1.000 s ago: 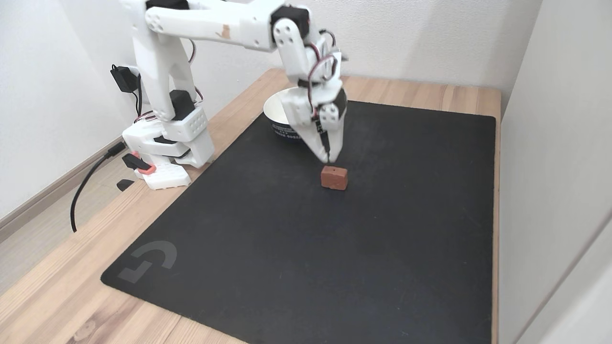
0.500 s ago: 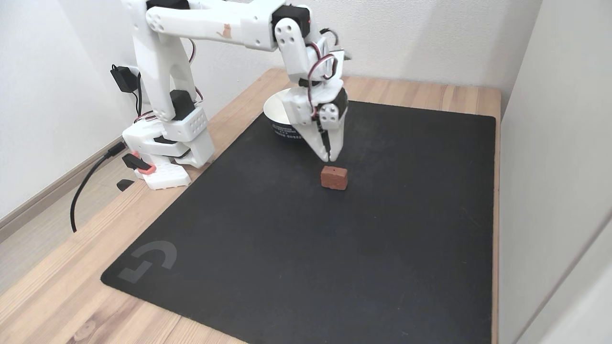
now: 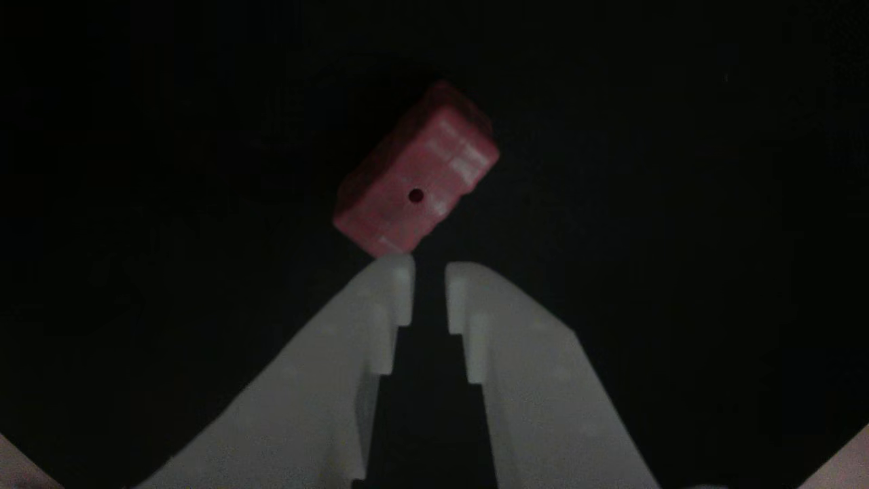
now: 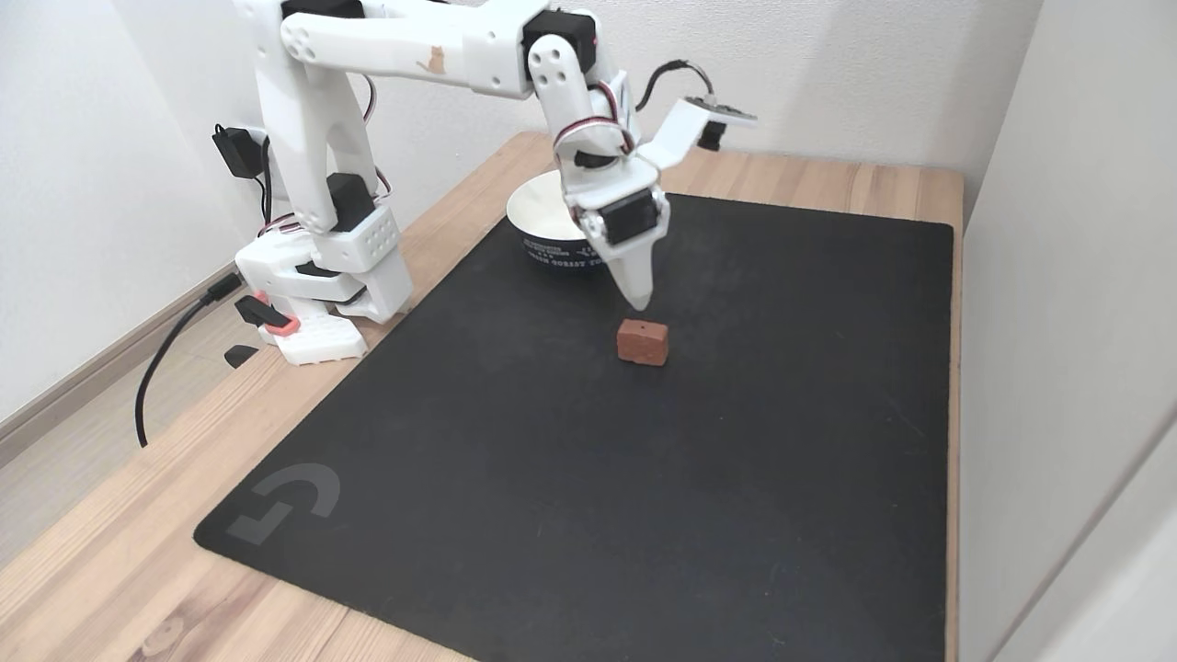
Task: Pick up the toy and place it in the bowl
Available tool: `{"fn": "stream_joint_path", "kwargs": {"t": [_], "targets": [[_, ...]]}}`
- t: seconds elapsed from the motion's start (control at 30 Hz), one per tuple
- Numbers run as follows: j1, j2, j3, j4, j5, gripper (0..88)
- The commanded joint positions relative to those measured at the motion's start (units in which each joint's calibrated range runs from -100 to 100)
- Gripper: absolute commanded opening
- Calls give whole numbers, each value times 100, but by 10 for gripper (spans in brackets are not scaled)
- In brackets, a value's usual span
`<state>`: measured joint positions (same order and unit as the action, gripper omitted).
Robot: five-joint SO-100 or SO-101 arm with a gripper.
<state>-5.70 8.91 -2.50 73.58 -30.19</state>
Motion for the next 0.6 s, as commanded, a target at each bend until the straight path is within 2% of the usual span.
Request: {"fn": "stream_joint_path", "kwargs": {"t": [0.0, 0.23, 0.57], "targets": [[31, -20, -241, 9, -645, 23], [47, -20, -169, 26, -1553, 24], [6, 5, -160, 26, -2518, 24]]}}
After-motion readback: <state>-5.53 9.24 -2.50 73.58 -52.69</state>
